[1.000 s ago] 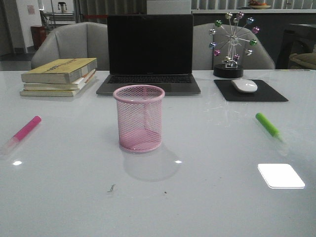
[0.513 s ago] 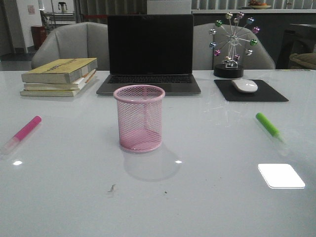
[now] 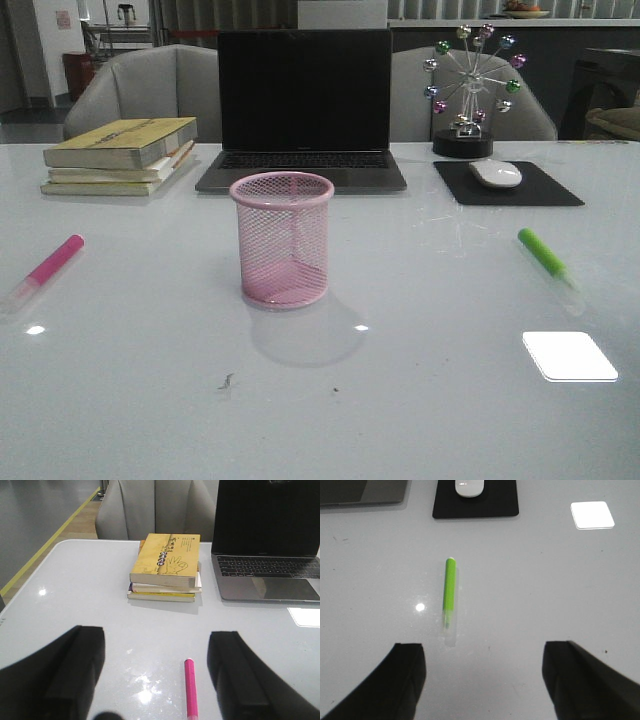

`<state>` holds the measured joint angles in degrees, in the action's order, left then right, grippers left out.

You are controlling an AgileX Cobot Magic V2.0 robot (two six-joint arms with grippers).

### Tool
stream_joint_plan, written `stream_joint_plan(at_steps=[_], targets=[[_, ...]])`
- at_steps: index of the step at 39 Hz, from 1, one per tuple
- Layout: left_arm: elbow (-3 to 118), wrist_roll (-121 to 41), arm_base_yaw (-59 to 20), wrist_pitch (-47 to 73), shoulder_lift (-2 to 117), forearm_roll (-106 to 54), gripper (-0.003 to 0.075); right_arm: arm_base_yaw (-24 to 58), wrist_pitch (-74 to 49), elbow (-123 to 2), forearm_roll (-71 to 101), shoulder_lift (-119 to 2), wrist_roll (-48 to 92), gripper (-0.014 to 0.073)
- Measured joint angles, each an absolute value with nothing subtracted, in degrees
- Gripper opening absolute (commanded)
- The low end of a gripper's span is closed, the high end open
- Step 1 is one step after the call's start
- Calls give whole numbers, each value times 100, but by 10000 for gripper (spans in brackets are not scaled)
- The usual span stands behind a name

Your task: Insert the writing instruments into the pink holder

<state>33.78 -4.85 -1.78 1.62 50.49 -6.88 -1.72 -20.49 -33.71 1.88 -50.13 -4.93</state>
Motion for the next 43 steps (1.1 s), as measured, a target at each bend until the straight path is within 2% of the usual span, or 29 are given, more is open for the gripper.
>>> stream_joint_plan(at_steps=[9, 17, 29, 43], targets=[[3378, -485, -178, 183, 5049, -688, 510, -172, -1850, -3428, 100, -5025, -493, 603], [3378, -485, -178, 130, 5049, -688, 510, -172, -2325, -4311, 88, -5479, -482, 603], [3378, -485, -178, 110, 5049, -688, 510, 16, -4325, -6306, 66, -7541, -61, 603], [3378, -485, -178, 110, 5049, -688, 510, 384, -4842, -7711, 66, -9575, 96, 603]])
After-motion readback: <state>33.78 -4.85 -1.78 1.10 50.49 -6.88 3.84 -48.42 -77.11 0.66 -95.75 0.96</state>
